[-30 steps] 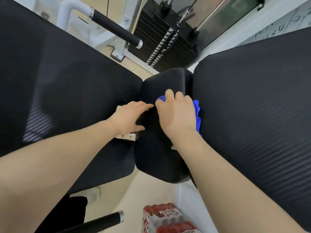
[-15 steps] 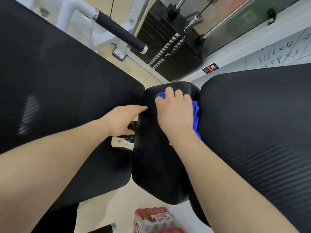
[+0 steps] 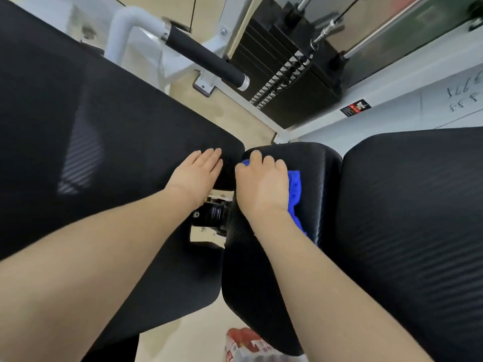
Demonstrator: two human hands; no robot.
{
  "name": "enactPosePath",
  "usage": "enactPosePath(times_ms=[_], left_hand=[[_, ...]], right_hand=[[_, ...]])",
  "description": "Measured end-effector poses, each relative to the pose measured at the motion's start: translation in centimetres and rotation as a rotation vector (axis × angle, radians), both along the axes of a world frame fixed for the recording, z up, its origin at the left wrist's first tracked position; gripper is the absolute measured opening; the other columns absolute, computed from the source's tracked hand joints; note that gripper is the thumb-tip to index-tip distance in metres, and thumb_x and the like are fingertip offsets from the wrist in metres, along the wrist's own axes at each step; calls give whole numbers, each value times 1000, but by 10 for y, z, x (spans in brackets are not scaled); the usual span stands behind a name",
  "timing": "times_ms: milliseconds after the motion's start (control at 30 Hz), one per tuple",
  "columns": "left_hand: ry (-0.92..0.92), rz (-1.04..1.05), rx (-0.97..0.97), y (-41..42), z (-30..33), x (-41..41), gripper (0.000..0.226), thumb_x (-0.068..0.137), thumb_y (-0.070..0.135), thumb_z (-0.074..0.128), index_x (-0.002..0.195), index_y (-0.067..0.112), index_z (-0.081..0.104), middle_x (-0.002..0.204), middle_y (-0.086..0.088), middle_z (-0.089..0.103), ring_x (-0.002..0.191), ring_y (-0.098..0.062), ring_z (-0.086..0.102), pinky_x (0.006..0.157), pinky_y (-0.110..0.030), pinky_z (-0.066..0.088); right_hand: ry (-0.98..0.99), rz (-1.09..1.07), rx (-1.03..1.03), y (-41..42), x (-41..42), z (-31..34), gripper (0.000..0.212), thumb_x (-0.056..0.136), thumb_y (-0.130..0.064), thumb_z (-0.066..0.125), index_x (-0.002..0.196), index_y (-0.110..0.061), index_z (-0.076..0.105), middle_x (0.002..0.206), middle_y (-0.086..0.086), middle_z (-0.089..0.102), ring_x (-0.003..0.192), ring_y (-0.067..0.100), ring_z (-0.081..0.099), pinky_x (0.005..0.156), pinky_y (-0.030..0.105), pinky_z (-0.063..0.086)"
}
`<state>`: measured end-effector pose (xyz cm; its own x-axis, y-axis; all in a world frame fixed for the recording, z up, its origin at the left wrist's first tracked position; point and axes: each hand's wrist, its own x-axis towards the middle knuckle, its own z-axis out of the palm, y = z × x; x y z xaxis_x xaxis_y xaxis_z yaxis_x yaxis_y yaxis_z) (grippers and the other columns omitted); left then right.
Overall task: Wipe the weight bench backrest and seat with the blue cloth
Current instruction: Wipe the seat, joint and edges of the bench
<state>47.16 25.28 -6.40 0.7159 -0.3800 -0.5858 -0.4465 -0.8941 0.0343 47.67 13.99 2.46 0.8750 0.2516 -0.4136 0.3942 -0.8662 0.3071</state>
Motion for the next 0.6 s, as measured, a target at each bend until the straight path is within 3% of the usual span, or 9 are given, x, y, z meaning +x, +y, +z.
enactPosePath(times_ms=[100, 233, 333, 367, 467, 600], left_hand=[[0, -5, 29, -1, -3, -2, 90, 88, 27, 55, 146, 5, -10, 157, -13, -16, 146, -26, -9, 119, -37, -1], [14, -12, -8, 1, 3, 2, 82, 92, 26, 48, 146, 6, -9, 157, -12, -15, 146, -25, -8, 119, -37, 0], [26, 9, -18, 2, 3, 2, 79, 93, 23, 45, 146, 6, -10, 157, -12, -16, 146, -25, -9, 119, -37, -1], [31, 14, -19, 1, 2, 2, 80, 92, 24, 47, 146, 6, -10, 157, -12, -16, 146, -25, -10, 119, -37, -2], [28, 17, 5, -1, -4, 1, 88, 90, 26, 53, 146, 7, -13, 156, -11, -19, 146, -25, -12, 118, -38, -4], [41, 7, 12, -3, 1, 3, 80, 93, 22, 45, 146, 6, -13, 156, -12, -18, 146, -25, -12, 119, -38, -3]], right_hand=[[89, 28, -33, 8, -23, -12, 16, 87, -12, 46, 95, -15, 60, 104, 5, 51, 90, 22, 48, 71, 32, 27], [280, 153, -76, 13, -69, -24, 3, 65, -23, 70, 63, -21, 68, 72, 1, 58, 64, 19, 51, 62, 30, 31], [337, 207, -68, 13, -42, -23, 21, 86, -13, 49, 98, -15, 66, 103, 9, 56, 90, 26, 53, 75, 34, 34], [233, 233, -44, 11, -21, -22, 25, 89, -12, 44, 106, -15, 63, 109, 9, 53, 96, 26, 51, 77, 34, 34], [-32, 120, -94, 9, 45, -15, 27, 92, -14, 38, 108, -19, 59, 113, 7, 52, 99, 24, 50, 75, 32, 32], [47, 123, -57, 19, 14, -20, 26, 92, -13, 38, 106, -18, 59, 111, 8, 52, 98, 24, 49, 74, 33, 30]])
